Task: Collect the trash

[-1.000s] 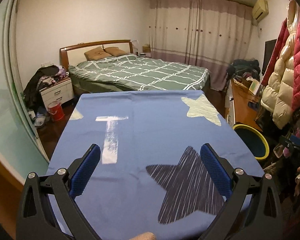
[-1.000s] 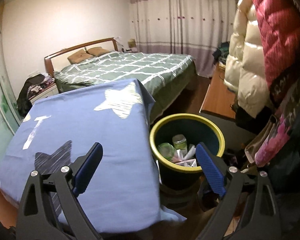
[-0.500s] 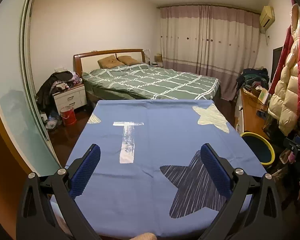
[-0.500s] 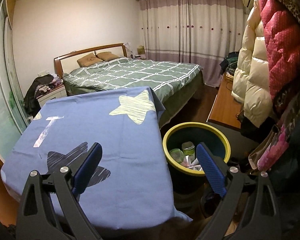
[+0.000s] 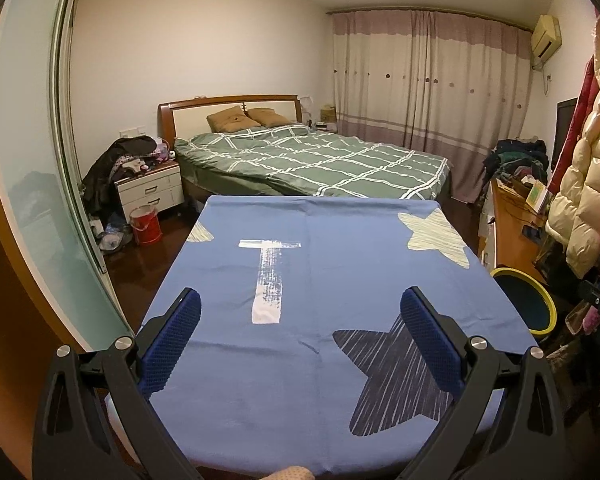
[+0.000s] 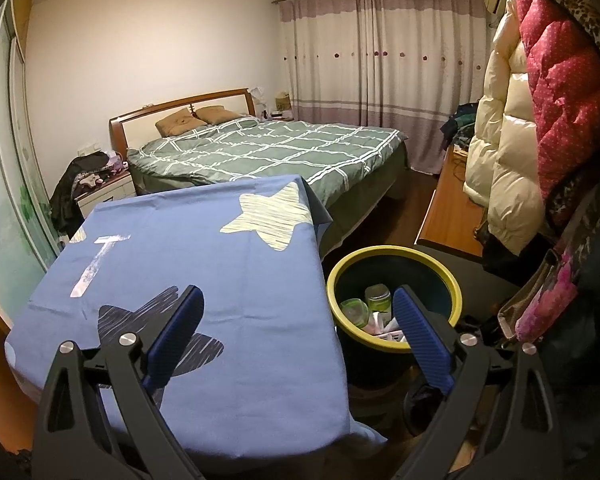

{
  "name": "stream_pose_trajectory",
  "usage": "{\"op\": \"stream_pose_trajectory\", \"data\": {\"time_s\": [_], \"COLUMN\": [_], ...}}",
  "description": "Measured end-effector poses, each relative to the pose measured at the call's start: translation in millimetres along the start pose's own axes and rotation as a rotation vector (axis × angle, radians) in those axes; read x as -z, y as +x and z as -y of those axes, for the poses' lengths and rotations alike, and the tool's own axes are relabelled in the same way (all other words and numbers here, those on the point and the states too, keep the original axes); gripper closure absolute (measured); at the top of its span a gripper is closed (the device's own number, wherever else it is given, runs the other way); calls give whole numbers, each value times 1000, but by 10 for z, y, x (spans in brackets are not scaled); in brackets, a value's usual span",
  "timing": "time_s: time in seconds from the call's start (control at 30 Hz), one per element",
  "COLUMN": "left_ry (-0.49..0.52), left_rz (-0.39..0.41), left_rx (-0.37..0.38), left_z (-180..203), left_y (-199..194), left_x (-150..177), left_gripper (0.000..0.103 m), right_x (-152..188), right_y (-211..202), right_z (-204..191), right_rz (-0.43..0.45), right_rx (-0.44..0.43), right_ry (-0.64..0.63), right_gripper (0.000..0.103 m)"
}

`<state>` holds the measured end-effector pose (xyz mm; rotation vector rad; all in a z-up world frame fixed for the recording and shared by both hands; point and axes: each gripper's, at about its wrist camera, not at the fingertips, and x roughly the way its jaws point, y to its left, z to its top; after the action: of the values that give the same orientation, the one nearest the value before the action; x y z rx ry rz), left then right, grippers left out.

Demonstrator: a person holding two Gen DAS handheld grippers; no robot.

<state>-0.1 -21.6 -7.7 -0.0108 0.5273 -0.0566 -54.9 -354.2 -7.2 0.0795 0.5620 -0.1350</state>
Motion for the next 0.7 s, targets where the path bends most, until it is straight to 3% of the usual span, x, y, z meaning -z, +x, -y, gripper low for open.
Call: {"op": "stream_pose_trajectory", "data": {"time_s": [0.7], "left_ry": [1], "left_rz": [2], "left_rx": [-3], "left_z": [6], "left_y": [-7], "left_x": [16], "left_gripper": [5], "right_x": [-27], "right_y": [-59], "right_z": [0], "right_rz": [6], "right_rx": [-4], "right_ry": [-3], "right_gripper": [11]}}
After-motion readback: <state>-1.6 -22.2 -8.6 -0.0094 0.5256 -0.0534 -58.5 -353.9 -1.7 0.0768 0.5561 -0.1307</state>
